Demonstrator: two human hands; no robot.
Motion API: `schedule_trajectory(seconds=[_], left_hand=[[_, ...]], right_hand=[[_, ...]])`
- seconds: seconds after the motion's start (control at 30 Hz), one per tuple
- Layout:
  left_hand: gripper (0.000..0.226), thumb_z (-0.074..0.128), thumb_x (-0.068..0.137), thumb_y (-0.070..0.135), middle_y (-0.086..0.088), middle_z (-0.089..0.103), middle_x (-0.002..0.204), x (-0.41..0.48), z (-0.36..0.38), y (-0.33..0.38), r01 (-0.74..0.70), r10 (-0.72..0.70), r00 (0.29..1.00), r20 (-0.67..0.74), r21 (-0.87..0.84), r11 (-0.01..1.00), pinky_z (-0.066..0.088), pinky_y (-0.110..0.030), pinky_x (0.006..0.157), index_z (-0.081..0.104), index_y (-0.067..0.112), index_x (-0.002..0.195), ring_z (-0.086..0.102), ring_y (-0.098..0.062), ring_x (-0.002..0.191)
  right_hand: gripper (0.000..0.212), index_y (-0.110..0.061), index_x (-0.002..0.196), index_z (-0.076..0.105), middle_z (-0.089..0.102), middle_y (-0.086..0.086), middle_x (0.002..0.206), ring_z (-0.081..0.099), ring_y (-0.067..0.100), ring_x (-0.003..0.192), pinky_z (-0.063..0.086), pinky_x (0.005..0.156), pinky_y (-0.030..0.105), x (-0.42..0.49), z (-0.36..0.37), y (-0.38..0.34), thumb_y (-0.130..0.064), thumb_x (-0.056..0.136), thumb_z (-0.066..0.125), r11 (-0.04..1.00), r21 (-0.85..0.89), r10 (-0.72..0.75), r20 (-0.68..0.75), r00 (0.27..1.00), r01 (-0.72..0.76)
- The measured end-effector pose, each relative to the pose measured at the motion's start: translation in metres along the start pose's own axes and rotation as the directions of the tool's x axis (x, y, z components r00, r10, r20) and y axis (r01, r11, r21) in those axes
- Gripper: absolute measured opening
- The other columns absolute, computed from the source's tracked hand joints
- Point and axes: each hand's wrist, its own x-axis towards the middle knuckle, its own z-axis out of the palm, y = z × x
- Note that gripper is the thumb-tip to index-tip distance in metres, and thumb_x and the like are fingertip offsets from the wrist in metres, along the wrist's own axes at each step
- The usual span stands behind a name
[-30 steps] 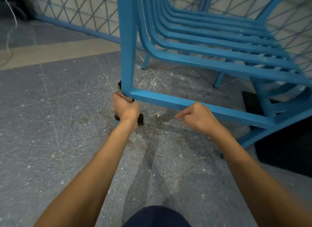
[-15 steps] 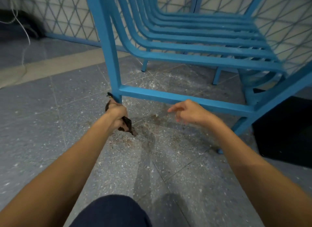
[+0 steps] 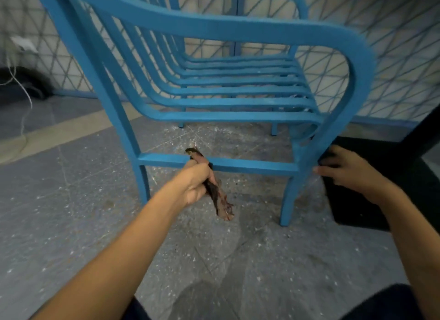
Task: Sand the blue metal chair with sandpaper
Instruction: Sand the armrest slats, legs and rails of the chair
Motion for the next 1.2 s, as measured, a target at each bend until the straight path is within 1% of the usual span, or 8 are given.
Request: schedule_trajectory(seconds=[0.17,0.37,0.5,0.77,0.93,1.07,1.13,1.2], left_hand=[[0.034,0.027,0.08,-0.019,-0.011,0.043,0.079,-0.006,0.022,-0.022,-0.019,0.02,1.0,-0.021,0.053,0.998,0.041,-0.037,0.069,0.044,0.009,0.091,0.048,-0.026,0.082],[0.043,0.025,0.082,-0.021,-0.015,0.047,0.104,-0.023,0.02,-0.024,0.021,-0.023,0.997,0.071,0.019,1.0,0.045,-0.035,0.065,0.045,0.008,0.107,0.048,-0.028,0.098],[0.043,0.026,0.078,-0.023,-0.01,0.044,0.081,-0.026,0.021,-0.026,-0.043,0.04,0.998,0.04,0.055,0.998,0.035,-0.034,0.065,0.047,0.009,0.096,0.045,-0.021,0.077],[0.036,0.03,0.083,-0.013,-0.008,0.045,0.094,-0.033,0.015,-0.021,-0.172,0.18,0.975,-0.127,0.076,0.982,0.041,-0.036,0.077,0.05,0.014,0.094,0.044,-0.023,0.094],[0.031,0.038,0.086,-0.013,-0.007,0.055,0.084,-0.05,-0.005,-0.014,-0.295,0.322,0.93,-0.178,0.162,0.942,0.047,-0.04,0.086,0.052,0.015,0.083,0.054,-0.026,0.092],[0.022,0.048,0.09,-0.002,-0.007,0.054,0.08,-0.066,-0.019,-0.011,-0.433,0.465,0.883,-0.063,0.272,0.86,0.048,-0.042,0.088,0.047,0.011,0.072,0.058,-0.031,0.09],[0.032,0.05,0.094,0.006,-0.003,0.043,0.073,-0.073,-0.024,-0.01,-0.484,0.544,0.838,-0.034,0.412,0.771,0.044,-0.037,0.077,0.034,0.015,0.067,0.049,-0.018,0.075],[0.04,0.052,0.095,0.015,0.004,0.034,0.065,-0.079,-0.024,-0.009,-0.505,0.6,0.8,-0.025,0.512,0.694,0.035,-0.03,0.065,0.026,0.019,0.064,0.038,-0.011,0.064]], right_hand=[[0.033,-0.005,0.123,0.056,0.065,0.008,0.119,0.063,0.013,0.101,0.053,0.088,0.022,0.004,0.024,-0.005,-0.006,0.091,0.059,0.851,0.473,-0.203,-0.101,0.974,0.226],[0.034,-0.018,0.125,0.055,0.066,0.001,0.118,0.063,0.017,0.108,0.051,0.095,0.047,0.007,0.031,0.002,-0.018,0.091,0.06,0.874,0.449,-0.134,-0.146,0.98,0.186],[0.03,-0.014,0.119,0.059,0.068,0.0,0.111,0.065,0.014,0.103,0.052,0.095,0.043,-0.002,0.041,-0.011,-0.017,0.09,0.063,0.912,0.341,-0.159,-0.215,0.964,0.226],[0.013,-0.01,0.092,0.069,0.071,-0.003,0.081,0.063,0.002,0.081,0.05,0.072,0.024,-0.042,0.094,-0.077,-0.022,0.086,0.068,0.909,0.215,-0.302,-0.254,0.919,0.358],[0.018,-0.005,0.095,0.065,0.073,0.007,0.09,0.066,0.014,0.091,0.048,0.077,0.031,-0.046,0.129,-0.114,-0.021,0.087,0.066,0.884,0.145,-0.437,-0.084,0.896,0.445],[0.037,-0.007,0.115,0.064,0.071,0.002,0.105,0.067,0.007,0.095,0.056,0.079,0.022,-0.031,0.108,-0.129,0.011,0.083,0.057,0.852,0.363,-0.513,0.435,0.74,0.378],[0.03,-0.003,0.094,0.071,0.073,0.004,0.078,0.068,0.005,0.067,0.054,0.06,0.014,-0.015,0.091,-0.128,0.015,0.084,0.049,0.879,0.416,-0.392,0.356,0.848,0.232],[0.038,-0.008,0.064,0.062,0.062,0.001,0.051,0.057,0.006,0.041,0.047,0.042,0.016,0.014,0.083,-0.117,0.013,0.085,0.039,0.861,0.505,-0.093,0.032,0.995,0.064]])
